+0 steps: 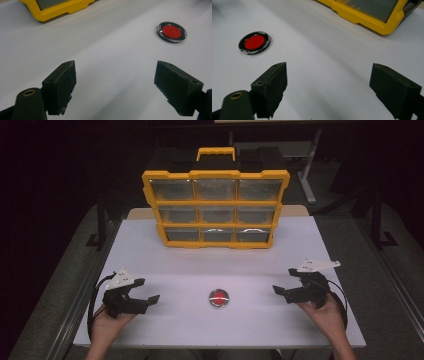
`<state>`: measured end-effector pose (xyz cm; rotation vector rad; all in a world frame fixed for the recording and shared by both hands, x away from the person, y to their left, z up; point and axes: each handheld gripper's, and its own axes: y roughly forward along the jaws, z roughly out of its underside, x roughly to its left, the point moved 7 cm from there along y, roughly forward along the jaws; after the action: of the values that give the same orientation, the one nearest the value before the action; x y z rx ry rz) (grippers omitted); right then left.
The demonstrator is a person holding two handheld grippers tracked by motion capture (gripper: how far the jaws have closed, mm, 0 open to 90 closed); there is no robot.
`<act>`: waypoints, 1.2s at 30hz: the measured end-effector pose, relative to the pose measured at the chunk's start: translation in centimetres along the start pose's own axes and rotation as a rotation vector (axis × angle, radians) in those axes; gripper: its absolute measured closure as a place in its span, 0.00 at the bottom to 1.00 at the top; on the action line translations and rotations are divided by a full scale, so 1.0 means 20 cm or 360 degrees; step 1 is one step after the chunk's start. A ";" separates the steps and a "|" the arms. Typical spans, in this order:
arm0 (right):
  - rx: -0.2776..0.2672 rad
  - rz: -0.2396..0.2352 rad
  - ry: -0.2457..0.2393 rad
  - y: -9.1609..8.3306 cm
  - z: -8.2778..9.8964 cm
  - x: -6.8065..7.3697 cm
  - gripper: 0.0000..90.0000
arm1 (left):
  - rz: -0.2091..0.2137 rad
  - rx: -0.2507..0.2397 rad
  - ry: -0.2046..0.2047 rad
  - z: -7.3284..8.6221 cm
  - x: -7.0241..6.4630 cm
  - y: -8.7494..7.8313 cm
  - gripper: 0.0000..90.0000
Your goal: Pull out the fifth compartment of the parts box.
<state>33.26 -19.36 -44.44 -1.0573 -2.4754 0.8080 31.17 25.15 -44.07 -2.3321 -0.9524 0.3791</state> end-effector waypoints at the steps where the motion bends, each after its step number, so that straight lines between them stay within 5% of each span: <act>1: -0.0004 0.0000 -0.0001 0.00 0.00 0.00 0.15 | 0.0003 -0.0003 -0.0008 0.00 0.00 0.00 0.20; 14: -0.0007 -0.0004 0.0008 -0.01 0.00 -0.02 0.15 | 0.0046 0.0010 -0.0019 -0.02 -0.01 0.03 0.20; 36: -0.0012 -0.0010 0.0009 -0.02 0.00 -0.02 0.15 | 0.0247 -0.0065 -0.0045 -0.19 -0.06 0.13 0.21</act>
<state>33.41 -19.89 -44.27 -1.0527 -2.4777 0.7931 33.49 21.15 -42.61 -2.4519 -0.8013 0.4596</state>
